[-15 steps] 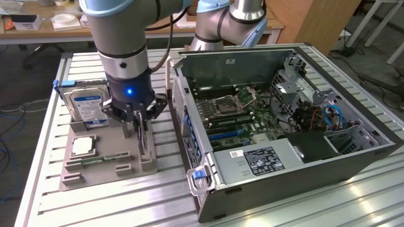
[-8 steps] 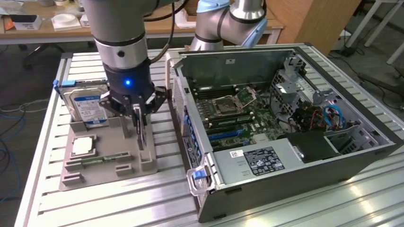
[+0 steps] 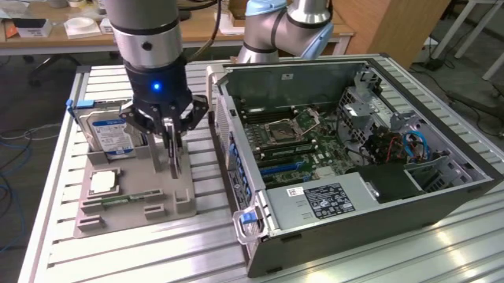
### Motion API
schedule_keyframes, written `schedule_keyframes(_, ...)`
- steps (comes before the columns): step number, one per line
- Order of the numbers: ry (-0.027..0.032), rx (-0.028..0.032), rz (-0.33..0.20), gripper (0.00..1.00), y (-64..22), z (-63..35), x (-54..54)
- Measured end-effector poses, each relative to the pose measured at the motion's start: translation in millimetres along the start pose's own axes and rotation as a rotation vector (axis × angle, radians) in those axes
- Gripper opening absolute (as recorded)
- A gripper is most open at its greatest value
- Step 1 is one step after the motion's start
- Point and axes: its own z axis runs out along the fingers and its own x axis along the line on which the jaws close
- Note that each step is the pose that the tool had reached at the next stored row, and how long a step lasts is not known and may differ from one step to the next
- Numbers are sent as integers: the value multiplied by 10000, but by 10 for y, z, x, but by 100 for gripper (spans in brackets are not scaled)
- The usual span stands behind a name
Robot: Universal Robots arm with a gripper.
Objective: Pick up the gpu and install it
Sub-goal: 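Pick up the gpu and move the gpu toward the slot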
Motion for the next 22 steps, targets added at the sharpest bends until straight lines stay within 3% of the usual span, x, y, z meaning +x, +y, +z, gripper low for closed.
schedule_keyframes(11, 0, 0, 0, 27, 17, -400, -15)
schedule_keyframes(22, -1, -1, 0, 27, 37, -887, -35)
